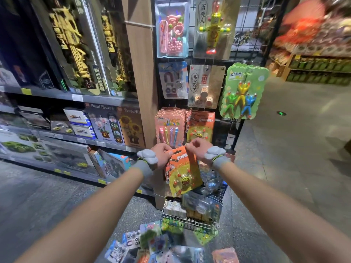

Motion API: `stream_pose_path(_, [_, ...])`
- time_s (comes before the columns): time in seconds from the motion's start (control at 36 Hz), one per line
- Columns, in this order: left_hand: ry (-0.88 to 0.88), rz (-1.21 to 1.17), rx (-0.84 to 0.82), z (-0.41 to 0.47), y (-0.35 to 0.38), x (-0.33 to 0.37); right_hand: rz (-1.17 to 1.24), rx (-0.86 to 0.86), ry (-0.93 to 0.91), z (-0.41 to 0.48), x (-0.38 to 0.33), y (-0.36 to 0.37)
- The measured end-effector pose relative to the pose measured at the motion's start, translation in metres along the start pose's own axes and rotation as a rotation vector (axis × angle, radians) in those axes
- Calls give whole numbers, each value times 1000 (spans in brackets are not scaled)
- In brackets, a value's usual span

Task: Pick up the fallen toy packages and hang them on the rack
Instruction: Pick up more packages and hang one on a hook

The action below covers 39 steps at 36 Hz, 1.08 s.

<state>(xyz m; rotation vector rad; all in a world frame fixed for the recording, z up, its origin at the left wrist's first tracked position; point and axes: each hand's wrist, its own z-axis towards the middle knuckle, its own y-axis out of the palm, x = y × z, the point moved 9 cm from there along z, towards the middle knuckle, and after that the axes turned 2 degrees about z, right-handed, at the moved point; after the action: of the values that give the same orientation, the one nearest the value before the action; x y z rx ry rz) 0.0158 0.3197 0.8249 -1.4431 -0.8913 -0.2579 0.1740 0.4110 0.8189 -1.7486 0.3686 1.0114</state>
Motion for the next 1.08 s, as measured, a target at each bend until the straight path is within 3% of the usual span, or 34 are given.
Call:
stream_pose_path(0.17, [49, -26, -54, 0, 9, 16, 106, 10, -12, -13, 10, -2])
stream_pose_path(0.56, [140, 12, -111, 16, 18, 23, 20, 33, -44, -3, 21, -29])
stream_pose_path(0.69, [90, 69, -87, 27, 11, 13, -23, 82, -62, 10, 15, -45])
stream_pose_path(0.78, [7, -65, -133, 30, 12, 2, -72, 162, -73, 14, 11, -61])
stream_pose_path(0.94, [10, 180, -88, 35, 1, -20, -43, 310, -36, 34, 13, -87])
stream_pose_path(1.08, [-32, 276, -150, 33, 6, -33, -46, 377, 25, 42, 14, -96])
